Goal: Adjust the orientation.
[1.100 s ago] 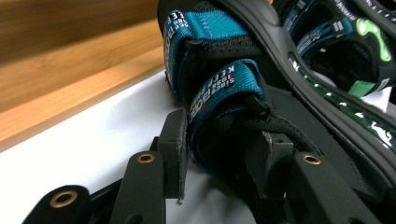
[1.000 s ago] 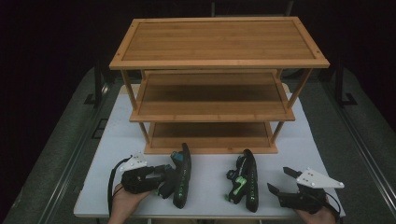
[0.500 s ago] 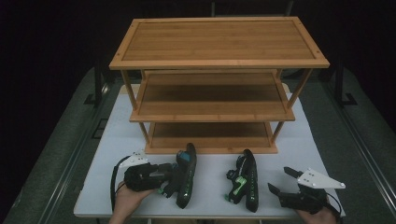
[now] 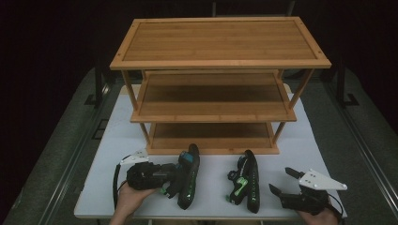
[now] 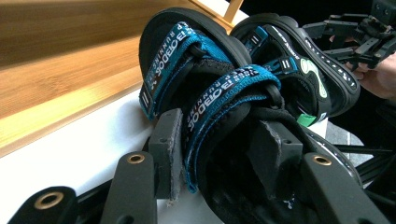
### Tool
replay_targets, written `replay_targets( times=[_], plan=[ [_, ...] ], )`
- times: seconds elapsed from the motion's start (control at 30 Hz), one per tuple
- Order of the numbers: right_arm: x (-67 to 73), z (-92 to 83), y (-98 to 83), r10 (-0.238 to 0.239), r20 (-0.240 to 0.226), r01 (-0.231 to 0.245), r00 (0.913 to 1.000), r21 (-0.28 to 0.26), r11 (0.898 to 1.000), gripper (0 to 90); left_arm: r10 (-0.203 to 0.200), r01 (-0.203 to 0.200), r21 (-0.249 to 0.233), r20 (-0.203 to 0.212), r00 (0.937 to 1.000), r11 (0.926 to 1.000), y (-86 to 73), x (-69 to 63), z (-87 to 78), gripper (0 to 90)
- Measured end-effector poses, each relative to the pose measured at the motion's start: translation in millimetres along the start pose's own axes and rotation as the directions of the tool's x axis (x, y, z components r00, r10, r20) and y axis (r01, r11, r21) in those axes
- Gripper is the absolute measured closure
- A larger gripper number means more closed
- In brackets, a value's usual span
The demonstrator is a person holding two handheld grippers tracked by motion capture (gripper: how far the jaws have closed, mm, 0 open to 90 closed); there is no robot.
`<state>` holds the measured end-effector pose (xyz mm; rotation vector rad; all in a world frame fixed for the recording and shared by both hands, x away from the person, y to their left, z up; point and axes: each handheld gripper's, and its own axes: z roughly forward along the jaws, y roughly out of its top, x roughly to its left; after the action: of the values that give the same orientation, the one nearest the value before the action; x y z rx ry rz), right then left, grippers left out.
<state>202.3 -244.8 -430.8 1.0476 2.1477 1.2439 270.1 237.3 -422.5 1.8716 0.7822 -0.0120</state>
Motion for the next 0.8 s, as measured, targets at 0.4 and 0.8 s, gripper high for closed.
replay_targets(
  times=[0.4,0.8],
  plan=[
    [0.8,0.2,0.7,-0.003,0.000,0.003,1.0000,-0.002,1.000,18.7,0.018,-0.018,0.036,-0.014,0.9997,0.9992,6.6,-4.3,1.6,52.8],
    [1.0,0.8,1.3,-0.008,-0.002,0.008,1.0000,-0.004,1.000,18.7,0.036,-0.036,0.026,-0.020,0.9991,0.9990,14.8,-9.5,9.4,62.2]
  ],
)
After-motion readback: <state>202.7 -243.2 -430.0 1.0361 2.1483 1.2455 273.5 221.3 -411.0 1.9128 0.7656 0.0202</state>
